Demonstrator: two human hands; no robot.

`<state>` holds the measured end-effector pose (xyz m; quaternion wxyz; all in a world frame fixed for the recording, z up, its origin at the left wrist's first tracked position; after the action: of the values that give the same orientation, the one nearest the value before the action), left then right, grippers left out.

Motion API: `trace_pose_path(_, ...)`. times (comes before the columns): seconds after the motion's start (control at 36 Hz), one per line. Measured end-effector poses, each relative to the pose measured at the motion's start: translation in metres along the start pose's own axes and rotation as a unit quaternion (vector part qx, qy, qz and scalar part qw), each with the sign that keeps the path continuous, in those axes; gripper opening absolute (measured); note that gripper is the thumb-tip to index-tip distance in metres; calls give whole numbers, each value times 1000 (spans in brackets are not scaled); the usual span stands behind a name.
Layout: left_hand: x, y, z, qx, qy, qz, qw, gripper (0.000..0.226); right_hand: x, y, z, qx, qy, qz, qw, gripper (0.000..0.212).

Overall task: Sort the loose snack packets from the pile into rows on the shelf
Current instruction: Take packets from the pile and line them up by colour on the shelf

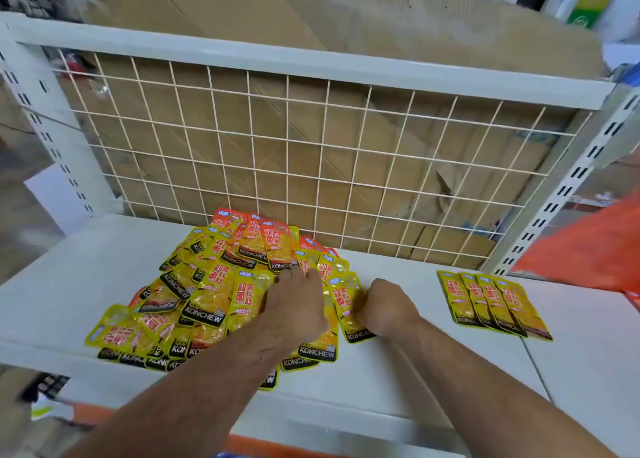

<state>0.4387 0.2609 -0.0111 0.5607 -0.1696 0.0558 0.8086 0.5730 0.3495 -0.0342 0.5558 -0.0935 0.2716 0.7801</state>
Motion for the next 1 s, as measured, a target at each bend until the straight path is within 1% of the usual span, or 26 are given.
trace_pose_path(0.14,-1,-4,1,-37,-9,-9,999,65,-2,-6,5,23,18,12,1000,23)
trace_pose_path(0.19,0,-5,1,-57,-16,-12,998,70,-3,-9,7,48,28,19,998,27)
trace_pose_path(0.25,1,-7,2,-86,-14,-12,996,80,-5,-12,9,123,37,25,991,30)
trace_pose_path(0.28,3,-8,3,-112,-14,-11,994,80,-7,-13,9,178,47,30,983,32)
trace_pose_path(0.31,5,-8,3,-145,-16,-12,989,74,-10,-15,9,227,57,34,972,33)
trace_pose_path(0.36,11,-7,5,-219,-21,-10,975,49,-16,-19,10,289,63,35,955,31)
trace_pose_path(0.44,17,-8,6,-287,-32,-11,957,15,-19,-25,13,329,52,31,942,16)
trace_pose_path(0.5,21,-13,6,-332,-35,-11,943,8,-21,-29,16,349,39,31,936,8)
trace_pose_path(0.56,25,-18,5,-391,-41,-14,919,13,-24,-34,18,359,29,29,933,3)
trace_pose_path(0.61,29,-24,3,-444,-43,-17,895,25,-27,-40,21,362,20,22,932,4)
trace_pose_path(0.67,33,-31,-1,-486,-28,-14,873,30,-30,-47,25,361,7,10,932,8)
trace_pose_path(0.72,36,-38,-4,-517,-13,-9,856,29,-32,-55,30,352,-8,1,936,19)
trace_pose_path(0.81,39,-50,-8,-544,4,-8,839,31,-34,-67,37,348,-19,1,937,27)
trace_pose_path(0.92,42,-73,-11,-572,22,-6,820,21,-33,-91,45,340,-28,1,940,27)
trace_pose_path(1.0,42,-98,-11,-586,19,-13,810,22,-31,-114,54,344,-40,6,938,27)
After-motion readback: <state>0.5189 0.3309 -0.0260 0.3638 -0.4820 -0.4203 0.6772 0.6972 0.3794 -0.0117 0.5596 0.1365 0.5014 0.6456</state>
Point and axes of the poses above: each hand's wrist, its own x-axis towards the middle knuckle, its own z-axis out of the back of the hand, y = z × x, the point moved 3 cm from there along x, towards the middle knuckle, and after that the axes turned 11 degrees about y, right-handed, at the moved point
